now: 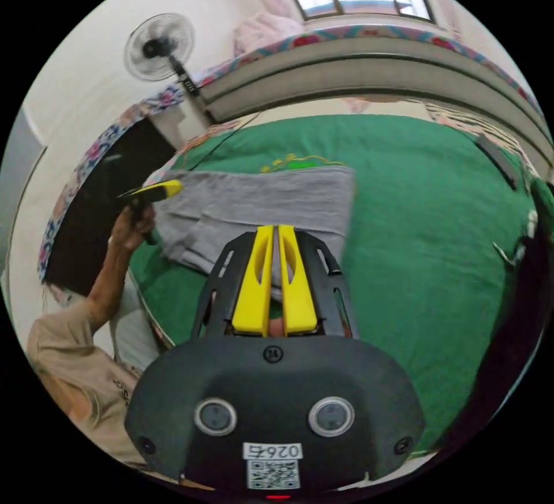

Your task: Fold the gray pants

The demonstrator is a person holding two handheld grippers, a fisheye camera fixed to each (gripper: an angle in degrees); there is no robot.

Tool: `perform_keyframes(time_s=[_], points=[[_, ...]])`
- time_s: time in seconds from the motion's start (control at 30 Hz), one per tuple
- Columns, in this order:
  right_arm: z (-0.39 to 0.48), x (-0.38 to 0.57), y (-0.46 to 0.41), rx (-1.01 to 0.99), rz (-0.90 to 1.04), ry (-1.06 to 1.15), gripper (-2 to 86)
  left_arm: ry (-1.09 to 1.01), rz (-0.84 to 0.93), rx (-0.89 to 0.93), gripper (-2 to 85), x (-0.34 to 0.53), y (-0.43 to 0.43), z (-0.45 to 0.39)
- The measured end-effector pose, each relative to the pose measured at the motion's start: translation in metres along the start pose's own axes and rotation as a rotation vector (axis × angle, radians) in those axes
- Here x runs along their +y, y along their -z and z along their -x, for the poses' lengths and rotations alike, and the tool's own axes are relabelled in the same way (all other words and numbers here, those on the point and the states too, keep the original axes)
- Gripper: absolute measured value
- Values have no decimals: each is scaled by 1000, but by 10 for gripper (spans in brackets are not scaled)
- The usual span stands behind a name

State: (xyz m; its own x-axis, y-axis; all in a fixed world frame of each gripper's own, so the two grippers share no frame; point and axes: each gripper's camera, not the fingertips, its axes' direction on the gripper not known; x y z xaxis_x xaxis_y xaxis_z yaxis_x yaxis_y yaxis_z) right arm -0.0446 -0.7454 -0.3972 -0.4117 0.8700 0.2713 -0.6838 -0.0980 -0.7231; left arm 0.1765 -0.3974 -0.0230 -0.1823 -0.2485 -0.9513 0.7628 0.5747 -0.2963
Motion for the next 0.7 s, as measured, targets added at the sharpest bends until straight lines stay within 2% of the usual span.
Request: perform_keyframes(time_s=[0.1, 0.23, 0.33, 0.4, 0.47, 0.53, 0.63, 0.7], points=[[-50, 11, 18, 111, 19, -176, 70, -35, 16, 1, 4, -20, -36, -35], [-97, 25, 11, -59, 89, -333, 122, -66, 125, -82, 110, -50, -133, -61], [-111, 33, 5, -111, 88, -388, 100, -16, 206, -37, 153, -75, -194, -63], [-111, 33, 8, -117, 84, -343, 67, 23, 282, -26, 180, -89, -228, -63], [-111, 35, 7, -206, 88, -318, 34, 52, 374, -27, 211, -102, -261, -64], [-107, 36, 13, -190, 61, -290, 15, 127, 525, -59, 259, -119, -302, -63], [-90, 35, 29, -159, 3, -201, 1, 252, 655, 9, 302, -139, -343, -57], [-75, 36, 35, -135, -31, -149, -4, 289, 713, 0, 297, -149, -362, -59]])
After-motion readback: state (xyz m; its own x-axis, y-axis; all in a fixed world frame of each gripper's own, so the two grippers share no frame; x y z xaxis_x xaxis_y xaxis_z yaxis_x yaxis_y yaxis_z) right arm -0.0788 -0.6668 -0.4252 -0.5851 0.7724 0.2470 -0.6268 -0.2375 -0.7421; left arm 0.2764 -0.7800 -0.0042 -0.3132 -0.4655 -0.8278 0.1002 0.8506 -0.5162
